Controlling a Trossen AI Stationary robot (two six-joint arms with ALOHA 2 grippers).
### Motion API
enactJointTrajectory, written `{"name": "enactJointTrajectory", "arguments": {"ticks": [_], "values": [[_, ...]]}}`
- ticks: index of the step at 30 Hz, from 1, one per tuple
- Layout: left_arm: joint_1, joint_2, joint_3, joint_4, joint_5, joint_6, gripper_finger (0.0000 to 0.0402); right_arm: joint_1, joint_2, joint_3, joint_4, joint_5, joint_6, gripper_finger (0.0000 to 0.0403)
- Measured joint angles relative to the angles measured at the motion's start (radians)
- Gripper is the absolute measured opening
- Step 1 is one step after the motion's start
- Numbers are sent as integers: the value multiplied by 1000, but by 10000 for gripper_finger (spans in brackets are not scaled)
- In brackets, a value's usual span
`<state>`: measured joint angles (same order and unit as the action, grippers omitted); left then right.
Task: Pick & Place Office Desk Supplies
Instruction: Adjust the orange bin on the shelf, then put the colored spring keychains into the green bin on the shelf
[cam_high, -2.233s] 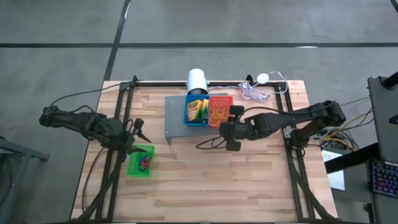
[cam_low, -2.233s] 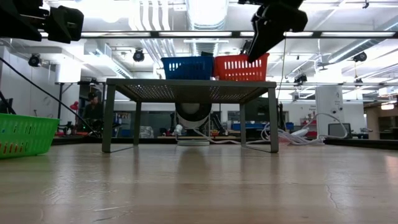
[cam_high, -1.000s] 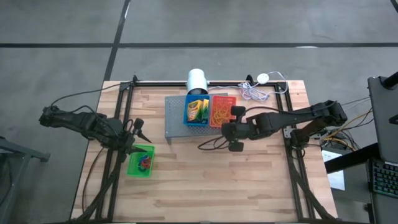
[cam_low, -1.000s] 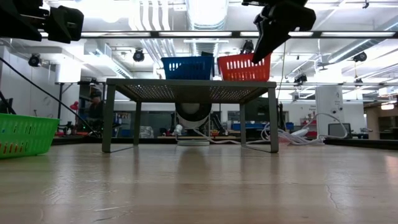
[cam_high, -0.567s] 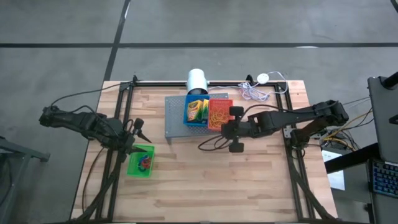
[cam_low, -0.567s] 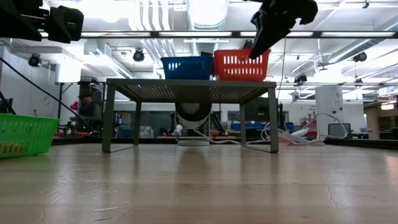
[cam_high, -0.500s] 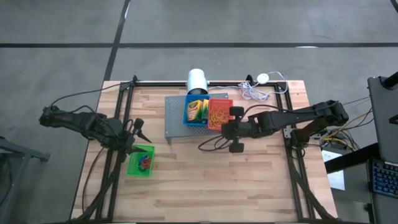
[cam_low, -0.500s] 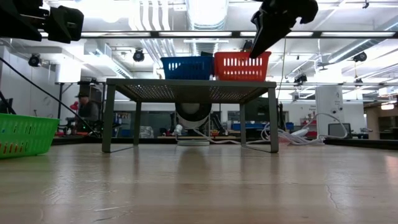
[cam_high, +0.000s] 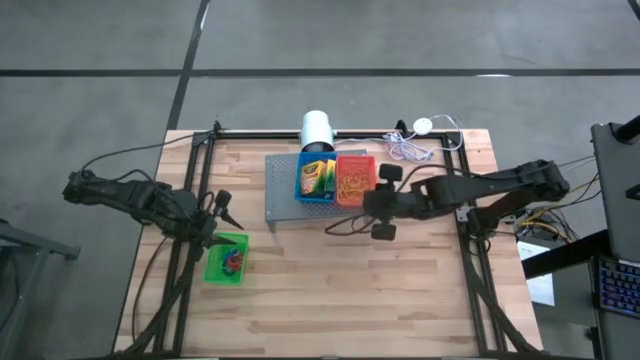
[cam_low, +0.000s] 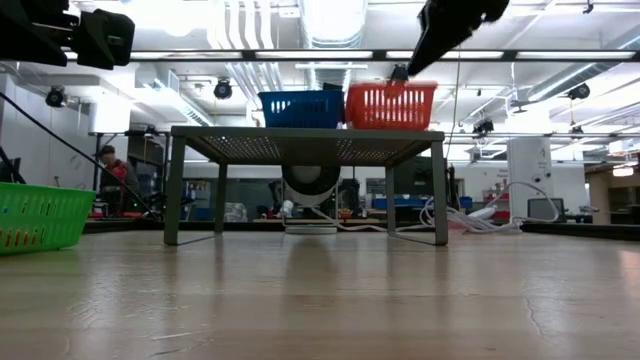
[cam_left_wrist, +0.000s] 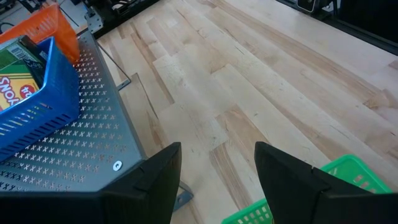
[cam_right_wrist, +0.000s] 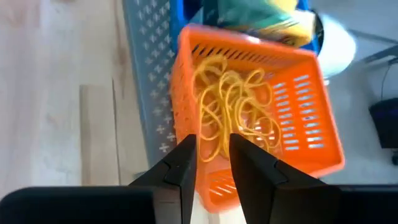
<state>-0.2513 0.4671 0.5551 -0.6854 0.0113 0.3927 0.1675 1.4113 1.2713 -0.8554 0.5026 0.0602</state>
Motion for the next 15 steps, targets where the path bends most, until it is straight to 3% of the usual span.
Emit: {"name": "enactJointTrajectory", "arguments": {"ticks": [15], "values": [[0,0,0,0,0,0,209,54,-38,0,57,24,-6,101]]}}
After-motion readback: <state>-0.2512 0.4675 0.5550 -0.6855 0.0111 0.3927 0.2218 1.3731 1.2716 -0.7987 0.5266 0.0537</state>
